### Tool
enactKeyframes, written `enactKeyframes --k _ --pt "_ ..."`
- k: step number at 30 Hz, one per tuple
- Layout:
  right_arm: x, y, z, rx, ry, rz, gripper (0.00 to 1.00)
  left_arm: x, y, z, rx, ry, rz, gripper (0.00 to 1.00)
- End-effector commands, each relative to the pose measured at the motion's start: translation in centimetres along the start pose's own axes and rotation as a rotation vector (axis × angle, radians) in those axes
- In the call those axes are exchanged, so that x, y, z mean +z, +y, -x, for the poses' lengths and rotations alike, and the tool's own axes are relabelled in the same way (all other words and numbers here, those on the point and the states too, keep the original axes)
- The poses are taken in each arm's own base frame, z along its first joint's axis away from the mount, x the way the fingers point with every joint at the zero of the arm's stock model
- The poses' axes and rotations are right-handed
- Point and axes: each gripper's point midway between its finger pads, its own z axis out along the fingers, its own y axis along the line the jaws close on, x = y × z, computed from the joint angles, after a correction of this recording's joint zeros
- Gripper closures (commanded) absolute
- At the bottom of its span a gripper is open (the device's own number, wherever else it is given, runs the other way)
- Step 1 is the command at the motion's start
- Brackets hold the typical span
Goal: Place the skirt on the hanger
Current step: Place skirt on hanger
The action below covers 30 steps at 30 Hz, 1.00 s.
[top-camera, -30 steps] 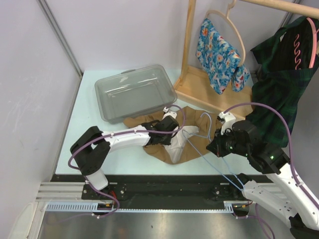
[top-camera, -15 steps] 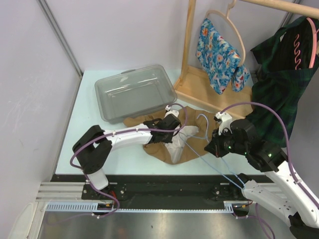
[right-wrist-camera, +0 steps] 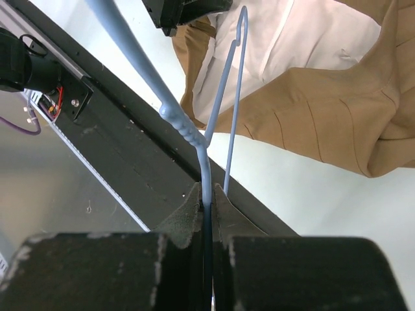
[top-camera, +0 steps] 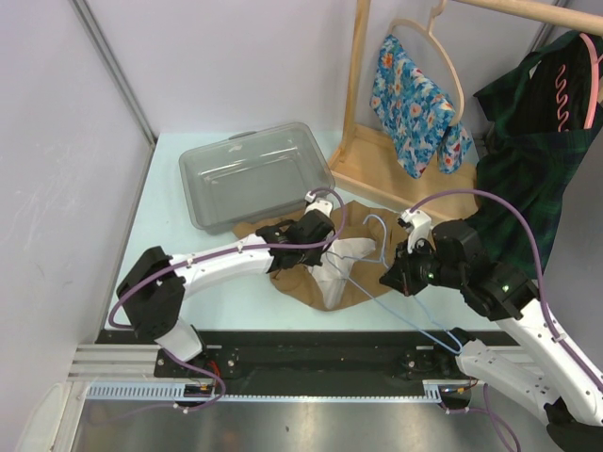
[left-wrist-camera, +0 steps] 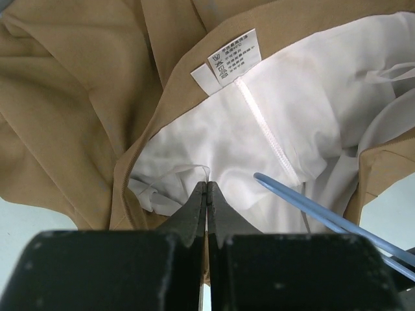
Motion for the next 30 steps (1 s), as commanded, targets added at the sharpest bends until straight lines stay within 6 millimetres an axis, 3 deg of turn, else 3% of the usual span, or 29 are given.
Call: enactKeyframes --k 1,7,14,22,29,30 --pt "-0.6 1.4 2.1 -0.048 -0.064 0.055 1.0 -0.4 -0.6 0.9 -0.006 -0.029 -0.023 1.0" --pt "0.5 1.8 1.8 -0.064 -0.016 0.091 1.0 -1.9 -0.4 2.2 -0.019 -0.067 -0.04 1.0" --pt "1.9 0.7 3.5 -0.097 -0.052 0.018 1.0 -3.3 -0.2 2.9 -0.026 -0.091 -0.053 0.99" --pt "3.1 -0.3 4.5 -0.199 -0.07 -0.016 1.0 -3.7 0.6 2.8 -0.067 -0.087 -0.055 1.0" --pt "3.5 1.2 4.1 -0.267 -0.161 0.137 1.0 -3.3 0.5 1.9 -0.101 -0.061 -0.098 1.0" --pt "4.0 0.5 3.6 -0.257 -0.145 0.141 1.0 -3.0 0.6 1.5 -0.105 -0.053 -0.094 1.0"
